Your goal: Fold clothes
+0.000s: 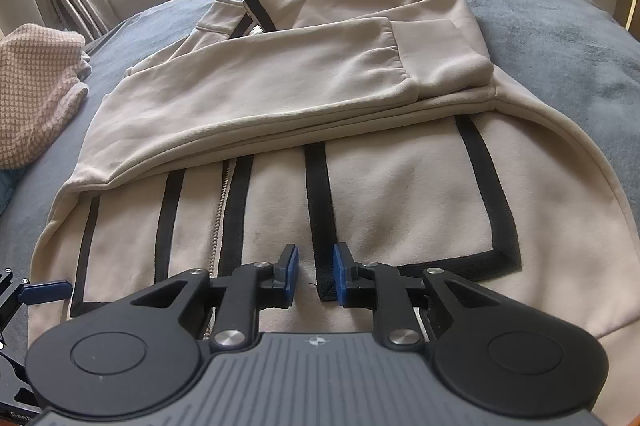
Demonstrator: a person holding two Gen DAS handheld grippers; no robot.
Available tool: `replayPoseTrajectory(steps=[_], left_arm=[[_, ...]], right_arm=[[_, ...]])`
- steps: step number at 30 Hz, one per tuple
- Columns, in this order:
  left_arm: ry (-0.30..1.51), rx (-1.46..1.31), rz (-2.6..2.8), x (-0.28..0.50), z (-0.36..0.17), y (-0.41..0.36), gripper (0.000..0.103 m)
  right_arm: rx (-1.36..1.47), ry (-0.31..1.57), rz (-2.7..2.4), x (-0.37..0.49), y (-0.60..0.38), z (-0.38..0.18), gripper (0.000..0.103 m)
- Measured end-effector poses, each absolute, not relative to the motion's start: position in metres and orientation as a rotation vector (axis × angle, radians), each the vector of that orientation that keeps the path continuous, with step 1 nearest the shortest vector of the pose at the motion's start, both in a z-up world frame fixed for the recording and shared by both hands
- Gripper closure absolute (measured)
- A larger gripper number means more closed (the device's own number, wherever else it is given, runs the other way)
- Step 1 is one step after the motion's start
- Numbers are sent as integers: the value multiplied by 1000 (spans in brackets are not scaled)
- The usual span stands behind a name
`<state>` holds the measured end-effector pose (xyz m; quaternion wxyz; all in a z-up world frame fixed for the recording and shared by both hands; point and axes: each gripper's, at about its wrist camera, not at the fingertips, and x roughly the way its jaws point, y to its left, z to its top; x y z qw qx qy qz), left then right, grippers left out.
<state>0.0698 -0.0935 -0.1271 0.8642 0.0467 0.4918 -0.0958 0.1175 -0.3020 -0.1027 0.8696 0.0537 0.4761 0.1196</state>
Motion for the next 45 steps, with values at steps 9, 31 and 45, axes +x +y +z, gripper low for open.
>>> replayPoseTrajectory(steps=[9,31,45], left_arm=[[882,84,-154,65,-105,-76,0],[743,271,24,100,-128,-32,52],[752,334,73,87,-128,-22,82]], right_arm=[[111,995,251,117,-302,-103,83],[108,991,251,116,-301,-105,82],[115,988,256,116,-302,-106,82]])
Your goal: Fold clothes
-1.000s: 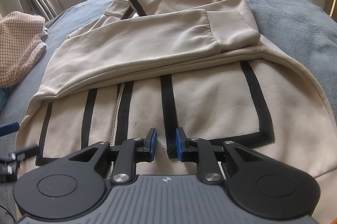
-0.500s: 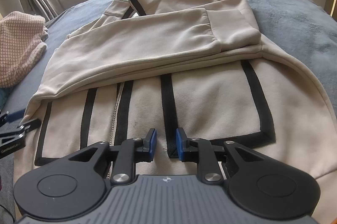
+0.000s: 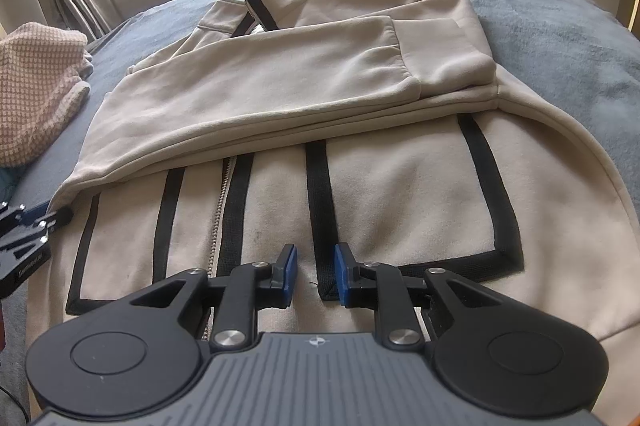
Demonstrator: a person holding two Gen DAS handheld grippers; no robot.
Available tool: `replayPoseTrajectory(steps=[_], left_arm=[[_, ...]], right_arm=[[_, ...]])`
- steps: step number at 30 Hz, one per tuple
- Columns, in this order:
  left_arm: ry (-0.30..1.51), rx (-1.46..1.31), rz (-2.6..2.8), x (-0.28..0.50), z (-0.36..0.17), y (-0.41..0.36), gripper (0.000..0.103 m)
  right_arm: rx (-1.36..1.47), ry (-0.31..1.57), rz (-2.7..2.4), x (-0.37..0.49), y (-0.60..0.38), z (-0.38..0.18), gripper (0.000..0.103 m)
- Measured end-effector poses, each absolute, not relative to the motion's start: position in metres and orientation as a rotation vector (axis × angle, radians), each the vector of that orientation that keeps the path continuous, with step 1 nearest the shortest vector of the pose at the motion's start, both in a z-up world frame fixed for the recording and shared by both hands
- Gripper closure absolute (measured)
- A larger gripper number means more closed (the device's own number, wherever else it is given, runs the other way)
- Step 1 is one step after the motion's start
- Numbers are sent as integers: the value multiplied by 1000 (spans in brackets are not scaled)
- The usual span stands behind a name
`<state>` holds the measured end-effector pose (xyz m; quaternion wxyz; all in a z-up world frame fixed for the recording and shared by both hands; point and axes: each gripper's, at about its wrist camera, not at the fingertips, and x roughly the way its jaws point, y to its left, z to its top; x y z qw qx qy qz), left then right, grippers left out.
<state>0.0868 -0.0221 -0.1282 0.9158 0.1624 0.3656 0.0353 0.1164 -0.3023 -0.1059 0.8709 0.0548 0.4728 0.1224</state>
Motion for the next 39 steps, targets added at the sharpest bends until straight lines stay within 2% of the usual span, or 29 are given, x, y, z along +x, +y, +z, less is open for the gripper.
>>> replayPoseTrajectory(steps=[14,28,34,39], left_arm=[[828,208,89,59,-120,-4,82],[874,211,85,29,-107,3,80],[783,125,59,25,-80,10,79],[774,76,-84,40,-84,-15,79]], right_arm=[[119,985,258,116,-304,-107,82],[129,984,262,115,-306,-107,82],[123,989,256,117,-304,-107,82],[125,989,253,116,-304,-107,82]])
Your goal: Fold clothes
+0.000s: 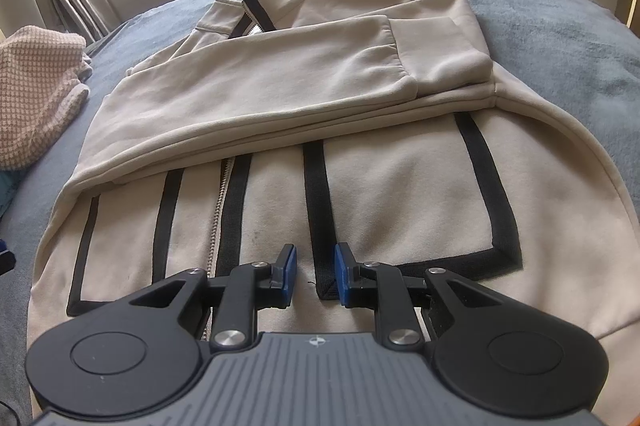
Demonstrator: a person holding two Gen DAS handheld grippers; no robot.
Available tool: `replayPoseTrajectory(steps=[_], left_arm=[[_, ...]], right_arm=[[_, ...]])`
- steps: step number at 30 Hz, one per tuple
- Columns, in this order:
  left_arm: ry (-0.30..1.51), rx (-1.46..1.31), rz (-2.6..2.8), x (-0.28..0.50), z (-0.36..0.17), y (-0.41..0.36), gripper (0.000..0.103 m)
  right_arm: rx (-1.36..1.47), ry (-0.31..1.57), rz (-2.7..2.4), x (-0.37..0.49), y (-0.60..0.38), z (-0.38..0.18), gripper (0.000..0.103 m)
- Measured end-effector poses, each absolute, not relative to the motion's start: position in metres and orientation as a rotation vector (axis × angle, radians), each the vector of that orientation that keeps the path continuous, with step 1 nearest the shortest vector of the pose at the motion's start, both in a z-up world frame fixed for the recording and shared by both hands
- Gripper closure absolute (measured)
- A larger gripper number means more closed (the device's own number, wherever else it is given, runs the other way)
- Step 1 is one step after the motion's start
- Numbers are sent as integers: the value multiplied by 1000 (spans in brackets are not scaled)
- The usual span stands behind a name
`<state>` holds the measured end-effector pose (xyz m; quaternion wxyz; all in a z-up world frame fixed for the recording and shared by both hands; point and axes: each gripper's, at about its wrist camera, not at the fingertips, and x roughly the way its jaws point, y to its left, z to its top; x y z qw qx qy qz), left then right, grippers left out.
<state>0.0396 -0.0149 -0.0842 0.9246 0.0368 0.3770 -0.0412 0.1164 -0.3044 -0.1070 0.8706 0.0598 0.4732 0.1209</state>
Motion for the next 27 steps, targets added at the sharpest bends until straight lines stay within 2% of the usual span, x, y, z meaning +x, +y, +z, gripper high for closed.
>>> replayPoseTrajectory(steps=[7,17,27], left_arm=[[874,40,-161,54,-116,-31,80],[962,20,-199,4,-120,-31,80],[861,57,-248,9,-99,-49,79]], right_arm=[[126,984,253,115,-304,-107,82],[130,986,259,116,-307,-108,82],[132,981,254,114,-305,-109,82]])
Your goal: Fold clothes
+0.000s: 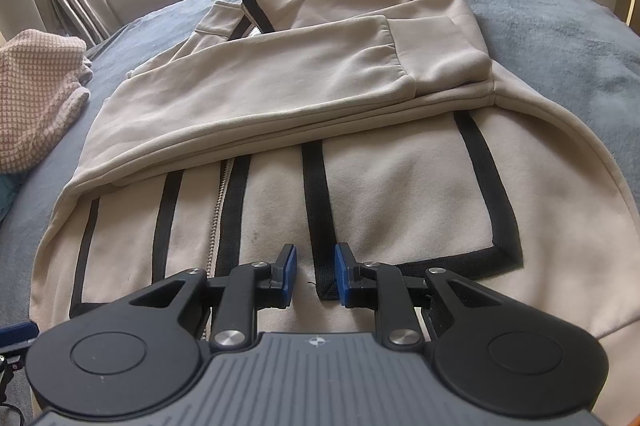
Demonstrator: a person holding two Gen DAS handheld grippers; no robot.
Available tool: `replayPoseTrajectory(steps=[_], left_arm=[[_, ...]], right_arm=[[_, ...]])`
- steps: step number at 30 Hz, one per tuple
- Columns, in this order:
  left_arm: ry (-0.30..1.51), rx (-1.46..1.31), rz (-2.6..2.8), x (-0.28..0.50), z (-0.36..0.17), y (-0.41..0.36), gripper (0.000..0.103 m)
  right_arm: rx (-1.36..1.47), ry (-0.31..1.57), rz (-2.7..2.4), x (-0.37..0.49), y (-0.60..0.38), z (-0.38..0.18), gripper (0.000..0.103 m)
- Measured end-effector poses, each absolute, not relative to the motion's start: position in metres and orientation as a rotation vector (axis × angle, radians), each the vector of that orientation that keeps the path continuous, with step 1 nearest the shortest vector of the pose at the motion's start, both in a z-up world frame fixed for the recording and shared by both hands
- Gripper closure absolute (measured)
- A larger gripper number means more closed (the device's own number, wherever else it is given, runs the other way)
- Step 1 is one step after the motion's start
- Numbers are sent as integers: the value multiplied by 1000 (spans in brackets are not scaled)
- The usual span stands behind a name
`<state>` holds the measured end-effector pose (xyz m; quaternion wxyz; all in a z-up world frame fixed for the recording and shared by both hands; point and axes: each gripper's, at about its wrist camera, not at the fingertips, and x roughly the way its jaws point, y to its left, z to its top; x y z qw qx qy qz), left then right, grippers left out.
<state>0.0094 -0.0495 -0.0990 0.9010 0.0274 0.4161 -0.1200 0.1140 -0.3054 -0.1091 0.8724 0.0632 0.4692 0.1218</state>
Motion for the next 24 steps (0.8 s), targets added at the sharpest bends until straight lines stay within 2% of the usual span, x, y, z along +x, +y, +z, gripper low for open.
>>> replayPoseTrajectory(steps=[10,19,24], left_arm=[[834,217,-351,7,-124,-77,79],[884,127,-346,-2,-117,-65,79],[854,82,-344,1,-105,-63,79]], right_arm=[[130,973,257,113,-307,-110,82],[131,974,258,112,-307,-110,82],[134,971,257,112,-307,-111,82]])
